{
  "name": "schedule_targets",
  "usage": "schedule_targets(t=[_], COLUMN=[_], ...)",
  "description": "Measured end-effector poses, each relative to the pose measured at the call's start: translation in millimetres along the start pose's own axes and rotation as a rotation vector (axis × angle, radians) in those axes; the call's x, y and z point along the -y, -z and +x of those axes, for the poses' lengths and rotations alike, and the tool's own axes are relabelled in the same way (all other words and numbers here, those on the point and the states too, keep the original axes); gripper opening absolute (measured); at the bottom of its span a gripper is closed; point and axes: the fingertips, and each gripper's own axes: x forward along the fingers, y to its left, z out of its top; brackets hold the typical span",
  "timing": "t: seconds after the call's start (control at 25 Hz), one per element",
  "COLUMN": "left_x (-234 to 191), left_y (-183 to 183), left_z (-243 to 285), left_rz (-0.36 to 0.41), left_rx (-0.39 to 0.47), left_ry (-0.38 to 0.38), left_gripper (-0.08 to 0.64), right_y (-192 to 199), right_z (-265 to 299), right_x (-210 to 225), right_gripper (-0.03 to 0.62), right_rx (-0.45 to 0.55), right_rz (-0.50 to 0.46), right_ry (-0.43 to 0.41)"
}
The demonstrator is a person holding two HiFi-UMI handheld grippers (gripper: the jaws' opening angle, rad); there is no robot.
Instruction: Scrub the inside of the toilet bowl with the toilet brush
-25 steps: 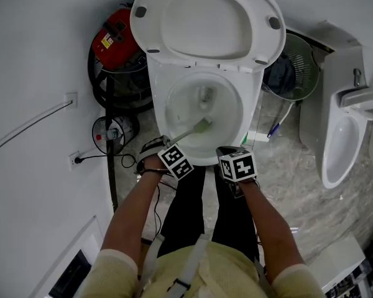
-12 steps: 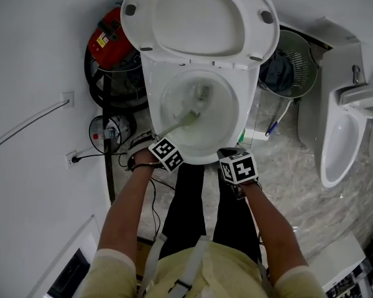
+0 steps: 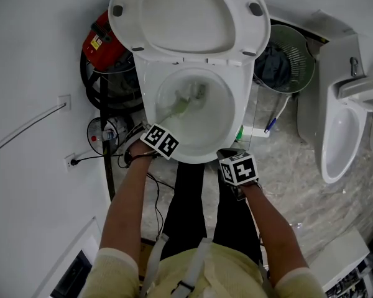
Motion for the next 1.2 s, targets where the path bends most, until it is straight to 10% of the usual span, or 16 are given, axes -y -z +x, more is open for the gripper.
schedule_targets(t=[0.84,1.2], left_x=[3.0,26.4], left_y=[-53.1,-82.3], left_z=[-9.1,-22.5], left_rz=[-0.291,-0.257], left_rx=[0.129,0.209], left_ry=[0.076,0.125], left_gripper=[0.041,0.041], right_y=[4.9,4.4], right_z=[-2.1,-4.0], right_x=[14.6,16.7], right_gripper=[0.015,0.015], right_rx=[0.027,0.044], right_rz=[0.05,0.064], right_ry=[0.002,0.0])
